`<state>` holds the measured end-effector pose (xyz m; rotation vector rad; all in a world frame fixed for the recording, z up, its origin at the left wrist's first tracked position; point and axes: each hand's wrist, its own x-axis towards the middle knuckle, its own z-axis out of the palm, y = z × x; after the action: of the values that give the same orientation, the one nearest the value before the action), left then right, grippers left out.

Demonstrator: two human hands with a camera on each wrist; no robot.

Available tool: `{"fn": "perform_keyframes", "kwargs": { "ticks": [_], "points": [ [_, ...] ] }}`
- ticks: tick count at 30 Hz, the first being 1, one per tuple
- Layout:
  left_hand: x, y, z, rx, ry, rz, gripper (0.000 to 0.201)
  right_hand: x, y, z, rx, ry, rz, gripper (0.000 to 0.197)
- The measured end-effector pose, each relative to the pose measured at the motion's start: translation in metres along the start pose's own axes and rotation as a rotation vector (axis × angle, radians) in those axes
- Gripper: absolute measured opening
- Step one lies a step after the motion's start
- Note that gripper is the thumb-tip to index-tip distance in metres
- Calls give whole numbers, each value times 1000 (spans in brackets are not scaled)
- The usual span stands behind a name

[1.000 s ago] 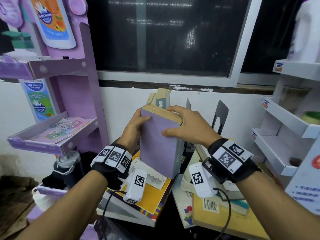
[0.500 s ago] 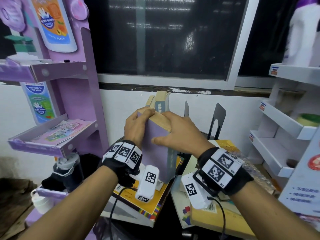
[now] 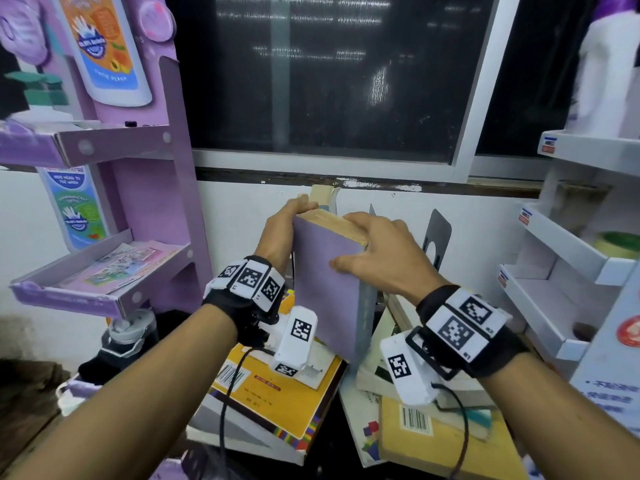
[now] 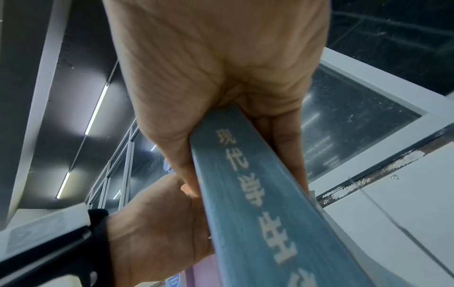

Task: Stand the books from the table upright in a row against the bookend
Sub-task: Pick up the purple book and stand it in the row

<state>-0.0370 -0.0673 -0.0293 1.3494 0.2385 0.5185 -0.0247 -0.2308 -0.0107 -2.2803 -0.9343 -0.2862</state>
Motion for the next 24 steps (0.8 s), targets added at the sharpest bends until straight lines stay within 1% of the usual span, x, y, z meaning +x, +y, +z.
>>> {"fn": "perform_keyframes", "kwargs": {
  "ticks": [2,4,5,7,10,14,19,24],
  "points": [
    [8,7,2,34,31,56,33,5,5,-7,-24,14,18,36],
    [18,10,2,130,70,136,29,11,11,-13,-37,39,46,42],
    [23,10,2,192,83,164,31,14,14,-16,-44,50,59,43],
    [35,8,0,284,102,191,42,20,21,-20,-51,68,83,41],
    [52,1,-2,388,112,197,46,31,30,-23,-90,83,130,33],
    [70,-11,-2,468,90,165,43,49,41,-19,-118,114,181,32],
    [94,-21,2,519,69,159,46,77,54,-4,-154,137,191,30],
    [112,-29,5,507,35,155,49,98,67,16,-149,135,234,31]
  ]
}}
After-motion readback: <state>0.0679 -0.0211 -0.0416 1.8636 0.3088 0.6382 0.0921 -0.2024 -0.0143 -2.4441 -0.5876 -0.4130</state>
